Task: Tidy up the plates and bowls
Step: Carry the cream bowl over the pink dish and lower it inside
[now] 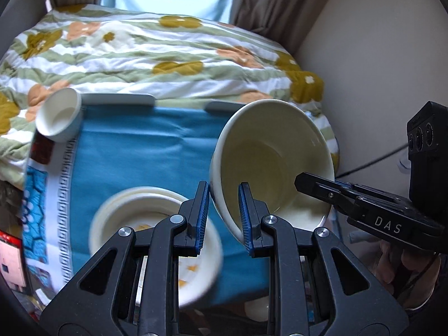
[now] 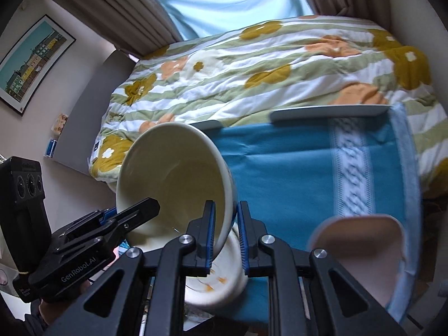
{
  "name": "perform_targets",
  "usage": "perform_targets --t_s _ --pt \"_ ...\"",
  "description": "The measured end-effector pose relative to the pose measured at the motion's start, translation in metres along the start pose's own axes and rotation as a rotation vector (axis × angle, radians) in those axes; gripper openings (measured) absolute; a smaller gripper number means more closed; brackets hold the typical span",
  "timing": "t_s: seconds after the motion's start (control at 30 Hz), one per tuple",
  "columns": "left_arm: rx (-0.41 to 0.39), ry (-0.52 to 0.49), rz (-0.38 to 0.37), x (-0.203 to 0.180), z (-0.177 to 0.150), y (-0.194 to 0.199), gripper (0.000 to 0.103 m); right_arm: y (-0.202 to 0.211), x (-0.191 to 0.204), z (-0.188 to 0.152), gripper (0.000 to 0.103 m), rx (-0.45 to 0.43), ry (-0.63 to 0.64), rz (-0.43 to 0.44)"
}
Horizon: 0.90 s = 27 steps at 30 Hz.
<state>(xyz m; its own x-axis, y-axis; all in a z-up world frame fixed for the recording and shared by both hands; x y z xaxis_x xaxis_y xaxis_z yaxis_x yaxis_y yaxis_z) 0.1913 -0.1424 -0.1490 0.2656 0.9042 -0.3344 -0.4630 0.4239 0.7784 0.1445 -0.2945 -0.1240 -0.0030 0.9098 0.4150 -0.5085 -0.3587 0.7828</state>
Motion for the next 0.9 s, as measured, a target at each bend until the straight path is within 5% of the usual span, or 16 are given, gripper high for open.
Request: perform_targets --t_s 0.3,0.57,0.9 --pt "0.158 -0.094 -0.079 -0.091 -0.053 -0.059 0.019 0.053 -0.094 -0.044 0.015 -0.011 -0.100 -0.135" --pt "0.325 -0.189 -0.054 -0.102 -0.078 -0.122 0.019 0.022 -0.148 -0.084 0.015 0.043 -0.269 -0.166" --pt "0.399 -0.341 -0.008 -0.109 -0.084 -0.160 0.019 -0.001 -0.172 -0.095 0.015 0.065 -0.352 -0.202"
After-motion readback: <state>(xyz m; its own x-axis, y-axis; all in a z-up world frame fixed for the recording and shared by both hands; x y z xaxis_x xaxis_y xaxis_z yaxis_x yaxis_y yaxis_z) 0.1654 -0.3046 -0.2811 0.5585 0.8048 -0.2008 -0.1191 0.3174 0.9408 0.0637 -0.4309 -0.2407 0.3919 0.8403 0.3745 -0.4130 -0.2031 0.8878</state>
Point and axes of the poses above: each gripper's, at about its wrist camera, not at the fingertips, and y roughly against the way its jaws point, x to its left, z to its top, the point moved 2 cm from there along -y, roughly the way its jaws point, and after that the axes turned 5 degrees about -x, right-handed, at the moved point
